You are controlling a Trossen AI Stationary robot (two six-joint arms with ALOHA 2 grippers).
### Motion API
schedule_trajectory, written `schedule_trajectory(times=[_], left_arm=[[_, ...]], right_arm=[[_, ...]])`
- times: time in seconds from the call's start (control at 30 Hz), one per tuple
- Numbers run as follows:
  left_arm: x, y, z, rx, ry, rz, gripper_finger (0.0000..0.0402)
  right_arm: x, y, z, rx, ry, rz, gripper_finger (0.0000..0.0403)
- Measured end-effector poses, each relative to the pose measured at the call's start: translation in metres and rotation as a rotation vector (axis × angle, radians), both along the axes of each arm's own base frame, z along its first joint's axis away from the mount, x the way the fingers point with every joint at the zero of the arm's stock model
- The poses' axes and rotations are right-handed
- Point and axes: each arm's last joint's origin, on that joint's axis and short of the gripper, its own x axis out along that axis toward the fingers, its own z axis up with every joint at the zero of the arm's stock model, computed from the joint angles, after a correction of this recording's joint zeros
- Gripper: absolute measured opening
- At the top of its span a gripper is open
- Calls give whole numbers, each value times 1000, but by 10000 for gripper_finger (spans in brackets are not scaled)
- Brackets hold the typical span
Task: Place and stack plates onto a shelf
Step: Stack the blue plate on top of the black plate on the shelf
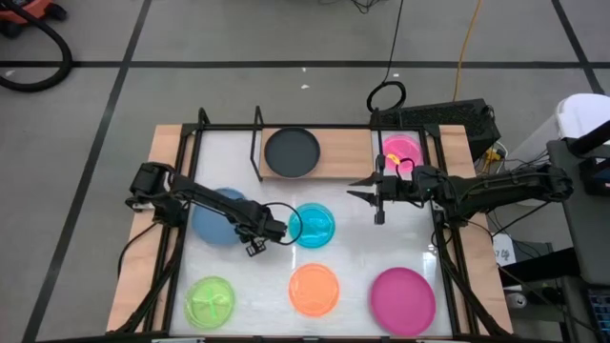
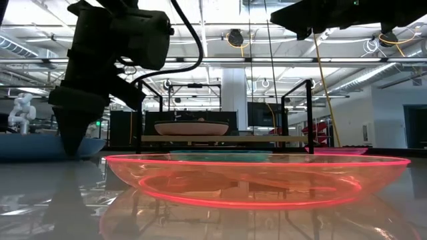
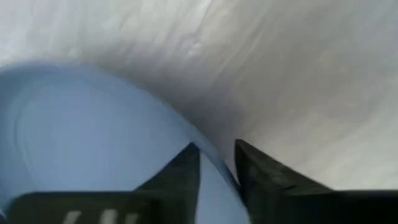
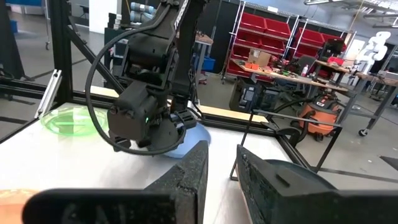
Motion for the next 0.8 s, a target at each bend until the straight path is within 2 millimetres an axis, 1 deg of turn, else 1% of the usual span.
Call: schedule_trajectory(times=[0.1,0.13,0.23,0.37,0.43,0.53,0.6,0.63,0.7,0.8], left_arm=[[-4,1,8,15,10,2,27],[-5,2,14,26,18,9,16],[-11,3,38,70,43,39,11],[-25,6,86,218,70,102,10],[-26,6,106,282,8,139,10],[-30,11,135,313,-169,165,10],[-31,18,149,390,-214,179,10],[-31,21,155,426,-250,168,10],[-26,25,167,491,-341,130,9],[-14,30,180,585,-446,-34,9]], right_arm=[[0,0,0,7,1,-1,71],[0,0,0,11,0,-1,71],[0,0,0,27,-2,-2,71],[0,0,0,48,-4,-2,71],[0,0,0,49,-4,-2,71],[0,0,0,49,-3,-2,71],[0,0,0,49,-2,-2,71],[0,0,0,49,-1,-2,71],[0,0,0,51,-3,-2,71],[0,0,1,53,-7,-3,71]])
